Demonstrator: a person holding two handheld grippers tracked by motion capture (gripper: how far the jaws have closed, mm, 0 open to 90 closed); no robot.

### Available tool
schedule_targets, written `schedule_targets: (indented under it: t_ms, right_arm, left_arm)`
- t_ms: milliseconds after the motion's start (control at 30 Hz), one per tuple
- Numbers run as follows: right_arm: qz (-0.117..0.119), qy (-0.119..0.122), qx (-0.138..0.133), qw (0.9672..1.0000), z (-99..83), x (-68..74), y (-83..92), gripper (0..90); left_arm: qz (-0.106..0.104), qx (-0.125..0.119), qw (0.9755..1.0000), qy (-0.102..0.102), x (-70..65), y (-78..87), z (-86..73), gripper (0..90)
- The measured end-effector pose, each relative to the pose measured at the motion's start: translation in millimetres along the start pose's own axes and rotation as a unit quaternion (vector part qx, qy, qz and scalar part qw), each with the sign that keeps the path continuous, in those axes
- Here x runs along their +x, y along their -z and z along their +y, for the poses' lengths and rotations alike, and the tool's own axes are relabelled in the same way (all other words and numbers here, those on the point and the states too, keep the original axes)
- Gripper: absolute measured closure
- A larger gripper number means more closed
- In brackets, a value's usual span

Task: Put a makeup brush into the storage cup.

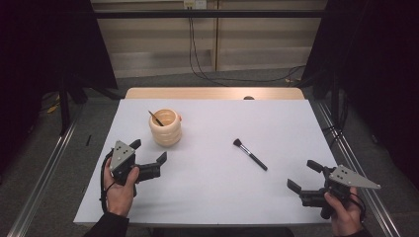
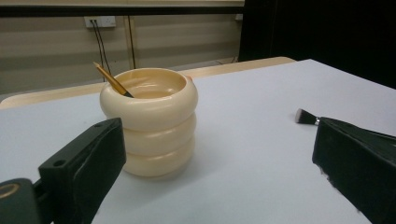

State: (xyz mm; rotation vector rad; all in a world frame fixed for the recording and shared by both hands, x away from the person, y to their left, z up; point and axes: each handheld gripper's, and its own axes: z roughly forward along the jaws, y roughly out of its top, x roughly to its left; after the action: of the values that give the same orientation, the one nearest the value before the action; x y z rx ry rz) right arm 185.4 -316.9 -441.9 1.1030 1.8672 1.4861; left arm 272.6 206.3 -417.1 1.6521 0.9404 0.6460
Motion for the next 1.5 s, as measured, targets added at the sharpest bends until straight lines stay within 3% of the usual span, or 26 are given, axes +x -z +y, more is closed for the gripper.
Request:
schedule_targets:
  t_ms: [100, 267, 633, 767, 833, 933, 1033, 1500]
  right_arm:
    - [0.000, 0.000, 0.001, 1.0000, 0.3, 0.3, -0.7, 0.0]
    - [-0.001, 0.006, 0.003, 1.0000, 0.5, -0.4, -2.8, 0.0]
    - [0.005, 0.005, 0.003, 1.0000, 1.9, -0.7, -7.3, 0.0]
    - [0.010, 0.002, 0.003, 0.9999, 2.5, -0.3, -9.6, 0.0]
    - [0.014, 0.001, 0.005, 0.9999, 2.4, -0.1, -10.4, 0.0]
    - [0.017, -0.002, 0.003, 0.9999, 2.8, 0.4, -10.6, 0.0]
    - [0.017, 0.000, 0.004, 0.9998, 2.8, -0.2, -10.7, 0.0]
    - [0.019, 0.006, 0.007, 0.9998, 2.8, 0.2, -13.2, 0.0]
  left_arm:
    - [-0.009, -0.005, 0.9999, 0.005, -3.3, 4.2, -2.8, 1.9]
    - [-0.012, 0.003, 0.9999, -0.008, -10.3, 13.2, -7.6, 1.8]
    - [-0.010, -0.008, 0.9999, 0.012, -14.9, 33.0, -17.4, 1.6]
    - [-0.009, 0.004, 0.9999, -0.006, -15.0, 40.4, -19.4, 1.3]
    - [-0.022, -0.010, 0.9996, 0.014, -14.0, 42.2, -20.0, 1.4]
    - [-0.009, 0.000, 0.9999, -0.009, -15.3, 45.6, -21.4, 1.5]
    - [-0.017, 0.000, 0.9996, -0.022, -18.3, 45.3, -22.8, 1.1]
    - [-0.020, -0.001, 0.9997, -0.012, -16.9, 46.4, -24.5, 1.4]
